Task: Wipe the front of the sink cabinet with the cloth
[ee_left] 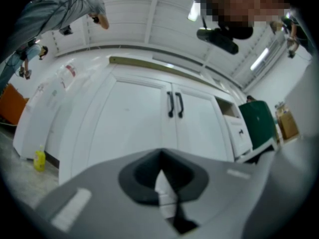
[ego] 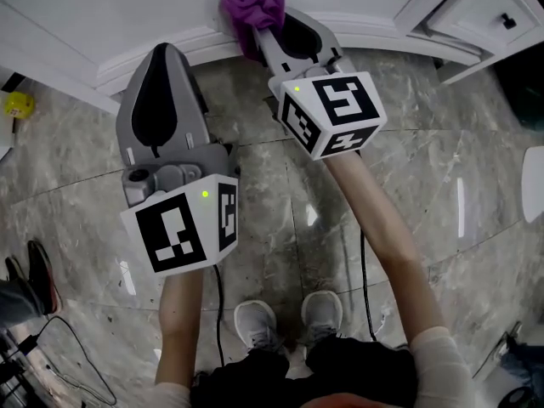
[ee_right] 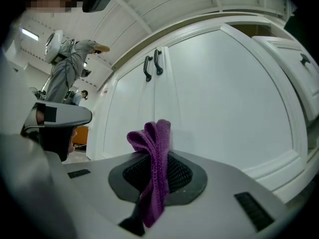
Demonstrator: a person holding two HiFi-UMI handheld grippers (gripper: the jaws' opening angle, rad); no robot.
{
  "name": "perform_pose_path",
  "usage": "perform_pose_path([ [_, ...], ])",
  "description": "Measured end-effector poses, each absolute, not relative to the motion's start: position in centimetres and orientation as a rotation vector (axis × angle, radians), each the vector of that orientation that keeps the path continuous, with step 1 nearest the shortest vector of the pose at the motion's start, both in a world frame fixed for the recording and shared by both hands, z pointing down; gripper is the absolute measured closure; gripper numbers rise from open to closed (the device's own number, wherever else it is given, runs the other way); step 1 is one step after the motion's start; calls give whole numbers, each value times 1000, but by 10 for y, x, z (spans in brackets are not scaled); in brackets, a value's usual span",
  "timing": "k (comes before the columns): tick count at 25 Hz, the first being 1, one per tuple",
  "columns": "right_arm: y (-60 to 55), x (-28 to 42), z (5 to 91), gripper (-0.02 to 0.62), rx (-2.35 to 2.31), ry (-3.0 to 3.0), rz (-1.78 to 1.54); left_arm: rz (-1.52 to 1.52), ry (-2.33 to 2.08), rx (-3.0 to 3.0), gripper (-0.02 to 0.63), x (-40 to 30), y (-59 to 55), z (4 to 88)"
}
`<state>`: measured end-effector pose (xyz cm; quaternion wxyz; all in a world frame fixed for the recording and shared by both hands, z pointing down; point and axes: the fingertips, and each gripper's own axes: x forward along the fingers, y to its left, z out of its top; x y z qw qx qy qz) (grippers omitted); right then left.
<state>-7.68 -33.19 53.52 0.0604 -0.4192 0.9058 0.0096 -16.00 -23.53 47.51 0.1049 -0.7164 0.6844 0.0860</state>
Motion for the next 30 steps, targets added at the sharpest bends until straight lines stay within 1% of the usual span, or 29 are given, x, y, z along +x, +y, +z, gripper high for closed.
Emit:
perform_pose_path([
  [6, -338, -59, 537, 541, -1320, 2707, 50, 246, 2018, -2131, 601, -156, -239, 486],
  [13, -358, 16, 541, 541, -1545, 2556, 30, 238, 2016, -2138, 601, -152, -242, 500],
  [17, -364, 51, 542, 541, -1654, 2541, 134, 221, 2012, -2142, 601, -146, -243, 511],
  [20, -370, 92, 546, 541, -1797, 2492, 240, 201, 2001, -2159, 601, -139, -247, 519],
  [23, -375, 133, 551, 541, -1906, 2419, 236, 198, 1997, -2171, 601, -134, -250, 524],
  [30, -376, 162, 558, 541, -1958, 2361, 179, 199, 2000, -2196, 601, -125, -257, 533],
])
